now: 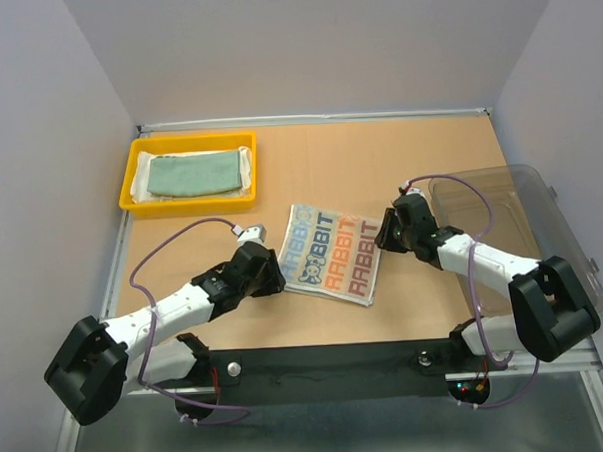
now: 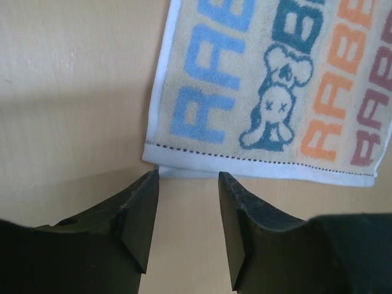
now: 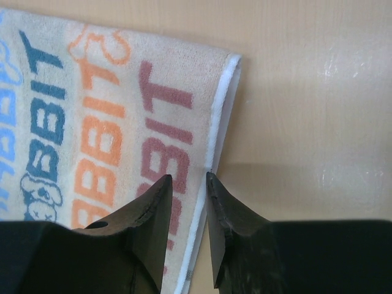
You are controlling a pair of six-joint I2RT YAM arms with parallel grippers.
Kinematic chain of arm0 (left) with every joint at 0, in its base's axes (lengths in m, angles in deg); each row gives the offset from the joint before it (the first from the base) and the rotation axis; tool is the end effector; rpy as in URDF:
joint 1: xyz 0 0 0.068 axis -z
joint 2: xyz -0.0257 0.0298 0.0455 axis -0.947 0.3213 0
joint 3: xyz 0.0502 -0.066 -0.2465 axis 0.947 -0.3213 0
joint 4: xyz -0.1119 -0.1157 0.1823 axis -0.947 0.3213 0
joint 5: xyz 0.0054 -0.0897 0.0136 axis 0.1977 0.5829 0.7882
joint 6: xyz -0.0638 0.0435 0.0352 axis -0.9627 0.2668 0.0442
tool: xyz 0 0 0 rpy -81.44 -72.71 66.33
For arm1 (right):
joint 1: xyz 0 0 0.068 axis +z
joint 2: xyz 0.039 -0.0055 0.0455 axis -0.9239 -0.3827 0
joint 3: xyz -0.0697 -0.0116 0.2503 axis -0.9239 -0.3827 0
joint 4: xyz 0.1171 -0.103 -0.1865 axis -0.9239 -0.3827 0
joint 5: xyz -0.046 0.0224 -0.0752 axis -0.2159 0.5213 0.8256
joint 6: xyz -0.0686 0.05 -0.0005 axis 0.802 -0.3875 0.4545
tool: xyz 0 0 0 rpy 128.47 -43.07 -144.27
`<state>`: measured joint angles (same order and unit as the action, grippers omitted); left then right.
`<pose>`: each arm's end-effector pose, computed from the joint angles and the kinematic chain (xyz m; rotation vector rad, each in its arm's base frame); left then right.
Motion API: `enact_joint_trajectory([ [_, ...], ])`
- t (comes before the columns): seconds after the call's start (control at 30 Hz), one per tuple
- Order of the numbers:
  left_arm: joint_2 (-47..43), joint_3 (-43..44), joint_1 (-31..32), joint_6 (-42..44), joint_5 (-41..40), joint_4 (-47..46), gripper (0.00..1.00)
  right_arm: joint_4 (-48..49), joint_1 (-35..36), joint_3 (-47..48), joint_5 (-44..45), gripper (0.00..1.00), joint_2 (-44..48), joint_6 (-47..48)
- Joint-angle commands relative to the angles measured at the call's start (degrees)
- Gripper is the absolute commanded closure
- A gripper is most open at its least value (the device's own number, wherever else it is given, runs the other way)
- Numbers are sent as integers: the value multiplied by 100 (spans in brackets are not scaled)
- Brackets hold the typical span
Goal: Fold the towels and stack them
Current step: Fold the towel
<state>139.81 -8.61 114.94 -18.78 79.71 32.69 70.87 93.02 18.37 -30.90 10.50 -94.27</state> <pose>0.1724 -0.1535 0.1592 0.0236 2.3328 -0.6434 0.2508 0.1118 0.1544 0.1873 2.3919 0.3695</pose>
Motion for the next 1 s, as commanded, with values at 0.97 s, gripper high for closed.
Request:
enact_joint_trajectory([
  [0.97, 1055, 160, 220, -690, -481, 320, 69, 1309, -486, -226, -448, 66, -342, -200],
])
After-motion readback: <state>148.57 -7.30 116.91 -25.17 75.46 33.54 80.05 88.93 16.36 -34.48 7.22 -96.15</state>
